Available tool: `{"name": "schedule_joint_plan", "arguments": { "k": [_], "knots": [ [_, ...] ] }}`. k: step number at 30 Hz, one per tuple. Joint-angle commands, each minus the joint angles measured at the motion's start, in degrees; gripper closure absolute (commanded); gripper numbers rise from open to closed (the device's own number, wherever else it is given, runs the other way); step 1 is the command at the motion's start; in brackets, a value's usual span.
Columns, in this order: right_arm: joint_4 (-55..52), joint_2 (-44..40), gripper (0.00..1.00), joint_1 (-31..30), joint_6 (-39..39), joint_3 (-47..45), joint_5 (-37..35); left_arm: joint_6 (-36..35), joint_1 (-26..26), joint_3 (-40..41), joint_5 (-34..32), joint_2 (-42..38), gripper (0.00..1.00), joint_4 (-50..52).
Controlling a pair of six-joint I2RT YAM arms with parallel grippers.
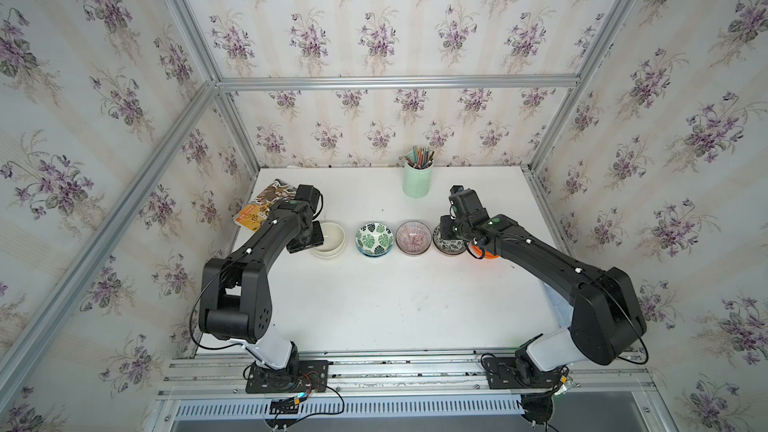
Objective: Stack the bowls
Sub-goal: Adjust the bowl at the center of the board.
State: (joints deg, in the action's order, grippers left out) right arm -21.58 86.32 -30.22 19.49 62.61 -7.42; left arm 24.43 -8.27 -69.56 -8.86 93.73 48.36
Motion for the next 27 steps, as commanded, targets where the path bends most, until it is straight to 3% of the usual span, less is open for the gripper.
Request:
{"name": "schedule_joint_plan", "arguments": {
  "k": [1, 16, 27],
  "knots": [
    [1.28, 0.25, 0.69, -0.19, -0.15, -0.19, 0.03, 1.02, 0.09, 0.8, 2.31, 0.91, 0.45, -3.51],
    [0.94, 0.91, 0.69, -0.19, -0.5, -0.25, -0.66, 1.54, 0.1, 1.47, 5.16, 5.62, 0.66, -6.28],
    [0.7, 1.15, 0.7, -0.19, -0.59, 0.22, -0.8, 1.07, -0.06, 0.39, 9.42, 7.06, 0.73, -7.23]
  ]
}}
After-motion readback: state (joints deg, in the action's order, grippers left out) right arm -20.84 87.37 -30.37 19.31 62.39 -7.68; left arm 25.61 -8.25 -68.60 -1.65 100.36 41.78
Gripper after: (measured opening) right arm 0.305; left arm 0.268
